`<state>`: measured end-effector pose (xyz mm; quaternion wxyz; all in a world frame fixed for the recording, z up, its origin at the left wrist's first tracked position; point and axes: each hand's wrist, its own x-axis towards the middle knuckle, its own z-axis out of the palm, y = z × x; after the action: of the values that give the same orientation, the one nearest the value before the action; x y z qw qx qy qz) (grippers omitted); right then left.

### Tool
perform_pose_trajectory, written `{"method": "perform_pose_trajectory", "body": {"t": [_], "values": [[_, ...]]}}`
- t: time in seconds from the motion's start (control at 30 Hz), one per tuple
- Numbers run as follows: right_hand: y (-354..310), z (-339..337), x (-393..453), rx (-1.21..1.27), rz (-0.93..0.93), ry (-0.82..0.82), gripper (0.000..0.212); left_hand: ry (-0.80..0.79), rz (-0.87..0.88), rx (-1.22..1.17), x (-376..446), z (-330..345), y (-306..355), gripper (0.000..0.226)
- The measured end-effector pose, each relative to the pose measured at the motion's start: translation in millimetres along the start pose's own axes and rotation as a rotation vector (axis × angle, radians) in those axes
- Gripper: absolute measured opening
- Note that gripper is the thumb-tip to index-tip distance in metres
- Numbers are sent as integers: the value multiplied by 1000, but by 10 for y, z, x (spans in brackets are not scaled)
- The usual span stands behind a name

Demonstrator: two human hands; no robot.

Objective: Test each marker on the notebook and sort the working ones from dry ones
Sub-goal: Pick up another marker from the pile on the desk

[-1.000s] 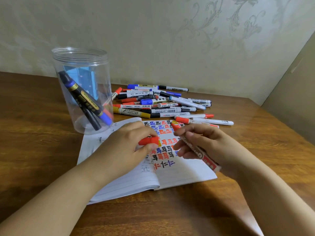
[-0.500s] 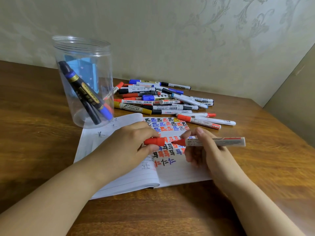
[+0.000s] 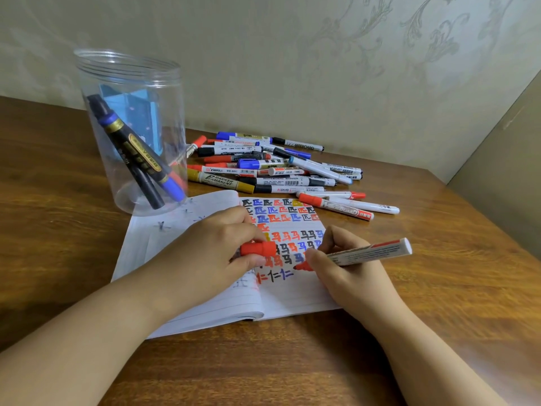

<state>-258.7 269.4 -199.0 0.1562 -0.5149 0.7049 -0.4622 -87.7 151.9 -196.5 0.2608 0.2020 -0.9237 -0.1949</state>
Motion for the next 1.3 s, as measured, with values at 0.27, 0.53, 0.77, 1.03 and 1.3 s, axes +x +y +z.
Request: {"method": "perform_pose_trajectory", "body": {"t": [0.27, 0.53, 0.77, 1.03, 1.3], "values": [[60, -4, 7, -27, -9, -34, 29, -15, -14, 2, -3, 3, -1, 28], [86, -9, 16, -19, 14, -34, 27, -13, -15, 0, -5, -3, -5, 28], [76, -7, 23, -46, 14, -12, 30, -3, -9, 5, -8, -12, 6, 29], [77, -20, 13, -18, 25, -27, 28, 18, -29, 9, -8, -30, 9, 28], [-52, -46, 11, 68, 44, 72, 30, 38, -40, -23, 12, -89, -6, 21]]}}
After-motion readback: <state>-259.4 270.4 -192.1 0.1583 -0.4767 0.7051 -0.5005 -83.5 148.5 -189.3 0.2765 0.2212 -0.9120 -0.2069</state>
